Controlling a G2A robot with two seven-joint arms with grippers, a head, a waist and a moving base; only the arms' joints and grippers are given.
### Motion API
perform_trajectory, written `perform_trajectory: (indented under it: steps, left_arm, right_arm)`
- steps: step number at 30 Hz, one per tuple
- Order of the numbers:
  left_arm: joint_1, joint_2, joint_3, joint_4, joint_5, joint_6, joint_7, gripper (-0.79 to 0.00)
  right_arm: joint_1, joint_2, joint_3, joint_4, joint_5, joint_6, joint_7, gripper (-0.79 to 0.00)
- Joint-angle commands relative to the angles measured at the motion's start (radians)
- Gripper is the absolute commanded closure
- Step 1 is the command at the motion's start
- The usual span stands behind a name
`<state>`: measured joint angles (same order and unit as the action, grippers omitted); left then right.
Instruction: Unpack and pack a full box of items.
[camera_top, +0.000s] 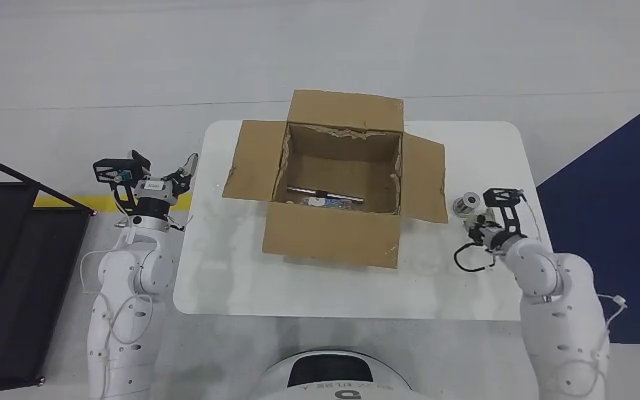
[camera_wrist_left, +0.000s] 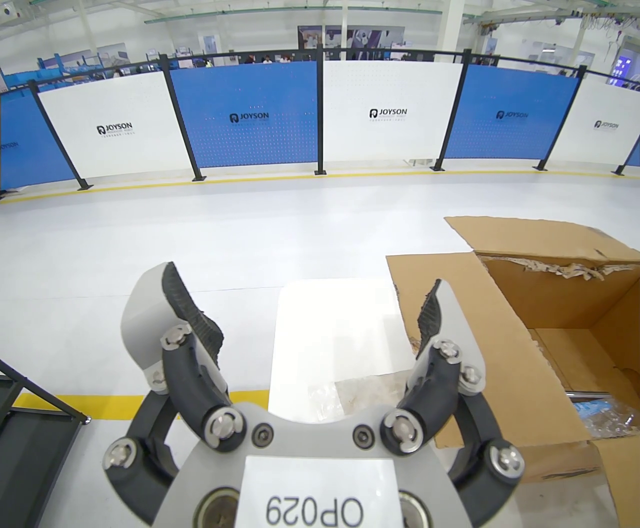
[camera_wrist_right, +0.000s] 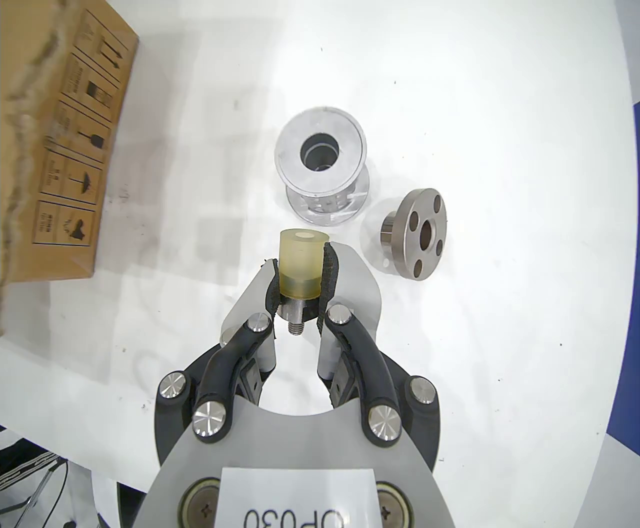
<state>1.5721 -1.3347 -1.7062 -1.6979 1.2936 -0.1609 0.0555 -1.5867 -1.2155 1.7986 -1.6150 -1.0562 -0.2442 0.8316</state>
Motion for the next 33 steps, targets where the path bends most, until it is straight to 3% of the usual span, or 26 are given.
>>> perform_trajectory:
  steps: [1,15,28,33]
  left_arm:
    - [0.000,0.000,0.000,0.000,0.000,0.000,0.000,-0.785]
    - [0.000,0.000,0.000,0.000,0.000,0.000,0.000,-0.785]
    - [0.000,0.000,0.000,0.000,0.000,0.000,0.000,-0.785]
    - [0.000,0.000,0.000,0.000,0.000,0.000,0.000,-0.785]
  right_arm:
    - [0.013,0.002,-0.004,0.025,0.007,-0.003,0.001,0.000]
    - [0.016,0.013,-0.007,0.065,0.023,0.035,0.018,0.000]
    - [-0.022,0.021,-0.013,0.040,0.041,0.052,0.012,-0.074]
    - [-0.030,0.024,-0.014,0.035,0.049,0.047,0.006,-0.182]
